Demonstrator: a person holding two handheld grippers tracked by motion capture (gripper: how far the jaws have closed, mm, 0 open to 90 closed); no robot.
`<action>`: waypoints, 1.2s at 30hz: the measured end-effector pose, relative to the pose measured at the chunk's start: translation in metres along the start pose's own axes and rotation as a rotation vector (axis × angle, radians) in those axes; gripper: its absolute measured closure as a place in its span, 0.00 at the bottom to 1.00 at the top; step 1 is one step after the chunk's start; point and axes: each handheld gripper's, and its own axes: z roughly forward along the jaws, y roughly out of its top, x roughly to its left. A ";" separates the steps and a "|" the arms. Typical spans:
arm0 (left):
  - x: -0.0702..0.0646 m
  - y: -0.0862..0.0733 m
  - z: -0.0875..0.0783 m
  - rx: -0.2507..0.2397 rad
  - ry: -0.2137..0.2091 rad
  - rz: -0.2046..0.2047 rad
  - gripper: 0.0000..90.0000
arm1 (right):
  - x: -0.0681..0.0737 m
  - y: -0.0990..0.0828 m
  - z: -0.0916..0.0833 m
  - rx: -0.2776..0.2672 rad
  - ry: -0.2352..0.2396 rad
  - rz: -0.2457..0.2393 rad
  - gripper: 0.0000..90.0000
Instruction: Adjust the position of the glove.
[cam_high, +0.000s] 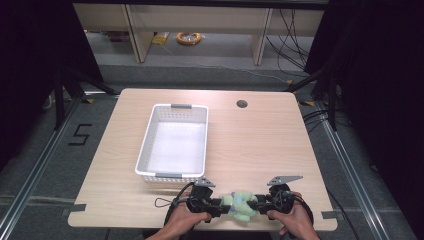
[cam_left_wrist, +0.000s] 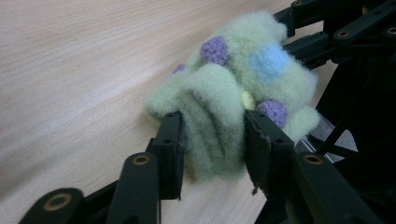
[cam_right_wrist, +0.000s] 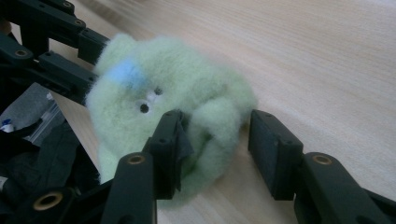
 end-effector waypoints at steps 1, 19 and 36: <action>0.000 0.000 0.000 -0.002 0.000 0.009 0.71 | 0.001 -0.001 0.001 0.006 0.036 0.031 0.66; 0.001 0.000 -0.008 -0.009 -0.030 0.045 0.83 | 0.004 -0.004 -0.004 -0.048 0.066 -0.064 0.90; 0.003 0.002 -0.026 -0.034 -0.062 0.030 0.83 | 0.016 0.000 -0.011 -0.095 0.100 -0.074 0.91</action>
